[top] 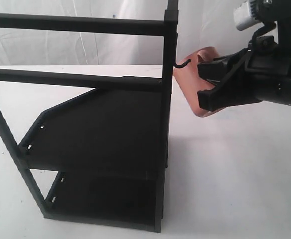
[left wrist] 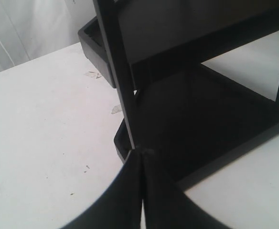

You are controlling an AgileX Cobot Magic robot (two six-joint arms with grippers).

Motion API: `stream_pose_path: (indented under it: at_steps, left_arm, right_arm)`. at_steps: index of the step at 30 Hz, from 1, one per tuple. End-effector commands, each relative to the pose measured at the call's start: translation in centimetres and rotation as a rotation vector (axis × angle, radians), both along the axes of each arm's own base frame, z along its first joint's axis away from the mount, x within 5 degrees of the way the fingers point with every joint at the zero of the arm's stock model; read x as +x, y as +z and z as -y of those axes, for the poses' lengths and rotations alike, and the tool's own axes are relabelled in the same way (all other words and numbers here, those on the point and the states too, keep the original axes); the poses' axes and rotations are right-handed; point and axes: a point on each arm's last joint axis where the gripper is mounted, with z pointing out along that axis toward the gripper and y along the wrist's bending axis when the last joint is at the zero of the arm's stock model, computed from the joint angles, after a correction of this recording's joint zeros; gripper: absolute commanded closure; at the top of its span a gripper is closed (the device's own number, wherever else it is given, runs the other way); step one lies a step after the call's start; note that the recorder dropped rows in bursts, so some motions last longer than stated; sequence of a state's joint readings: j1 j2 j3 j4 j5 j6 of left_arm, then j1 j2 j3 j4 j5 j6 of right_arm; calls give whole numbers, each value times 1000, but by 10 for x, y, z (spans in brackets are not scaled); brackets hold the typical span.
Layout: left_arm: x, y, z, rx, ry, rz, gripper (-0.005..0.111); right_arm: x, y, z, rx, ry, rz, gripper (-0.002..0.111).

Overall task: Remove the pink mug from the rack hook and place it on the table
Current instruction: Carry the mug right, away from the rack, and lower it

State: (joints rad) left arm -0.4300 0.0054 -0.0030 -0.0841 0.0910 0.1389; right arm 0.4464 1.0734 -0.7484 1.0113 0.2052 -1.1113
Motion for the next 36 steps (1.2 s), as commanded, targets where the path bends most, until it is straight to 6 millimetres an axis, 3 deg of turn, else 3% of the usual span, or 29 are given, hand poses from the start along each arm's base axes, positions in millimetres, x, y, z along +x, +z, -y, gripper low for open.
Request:
stream_pose_path:
  at_steps: [1,7,15,21,29,36]
  left_arm:
    - [0,-1,0,-9,4,-1,107]
    - [0,-1,0,-9,4,-1,107]
    - [0,-1,0,-9,4,-1,107]
    - [0,-1,0,-9,4,-1,107]
    - [0,-1,0,-9,4,-1,107]
    - [0,-1,0,-9,4,-1,107]
  right_arm:
    - [-1,-3,17,1,-101,34,108]
    - [-6,-37,35,25,-264,-28,108]
    - [-7,-57,63,-29,-517,115,108]
    - [-16,-58,47,77,-316,283,108]
    - [-7,-68,46,94,-347,270,108]
    - [13,-87,43,76,-380,295,108]
